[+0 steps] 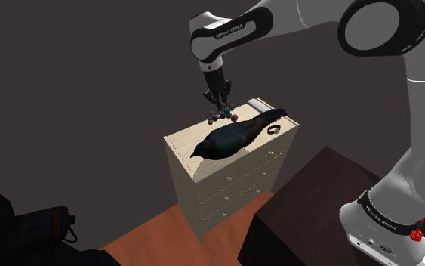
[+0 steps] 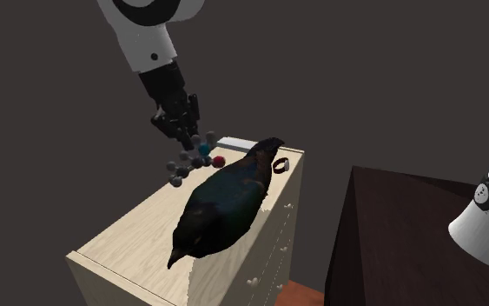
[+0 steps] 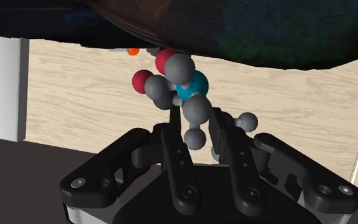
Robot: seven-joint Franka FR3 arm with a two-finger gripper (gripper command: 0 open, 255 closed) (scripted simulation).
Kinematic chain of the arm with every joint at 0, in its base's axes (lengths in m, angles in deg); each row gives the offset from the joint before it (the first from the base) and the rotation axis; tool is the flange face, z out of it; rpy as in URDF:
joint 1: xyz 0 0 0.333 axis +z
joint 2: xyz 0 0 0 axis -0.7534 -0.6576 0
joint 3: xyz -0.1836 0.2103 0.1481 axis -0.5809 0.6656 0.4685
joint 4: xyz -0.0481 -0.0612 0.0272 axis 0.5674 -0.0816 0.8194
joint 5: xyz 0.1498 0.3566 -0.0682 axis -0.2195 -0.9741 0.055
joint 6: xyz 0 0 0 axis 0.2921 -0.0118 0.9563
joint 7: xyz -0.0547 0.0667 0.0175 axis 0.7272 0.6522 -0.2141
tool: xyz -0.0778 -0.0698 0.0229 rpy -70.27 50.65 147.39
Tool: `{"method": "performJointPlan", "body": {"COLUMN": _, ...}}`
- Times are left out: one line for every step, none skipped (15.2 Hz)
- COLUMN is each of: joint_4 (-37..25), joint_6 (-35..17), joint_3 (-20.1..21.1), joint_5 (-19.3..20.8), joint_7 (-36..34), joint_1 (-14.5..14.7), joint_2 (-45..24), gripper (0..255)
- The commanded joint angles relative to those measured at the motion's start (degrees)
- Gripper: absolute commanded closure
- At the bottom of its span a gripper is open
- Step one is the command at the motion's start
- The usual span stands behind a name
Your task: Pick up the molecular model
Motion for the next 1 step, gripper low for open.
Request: {"method": "performJointPlan", "body": {"joint_4": -0.41, "joint_6": -0.25, "joint_3": -0.09, "joint_5": 0.11, "joint_7": 0.08, "joint_1": -0.1, "joint_2": 0.62, "gripper": 255}}
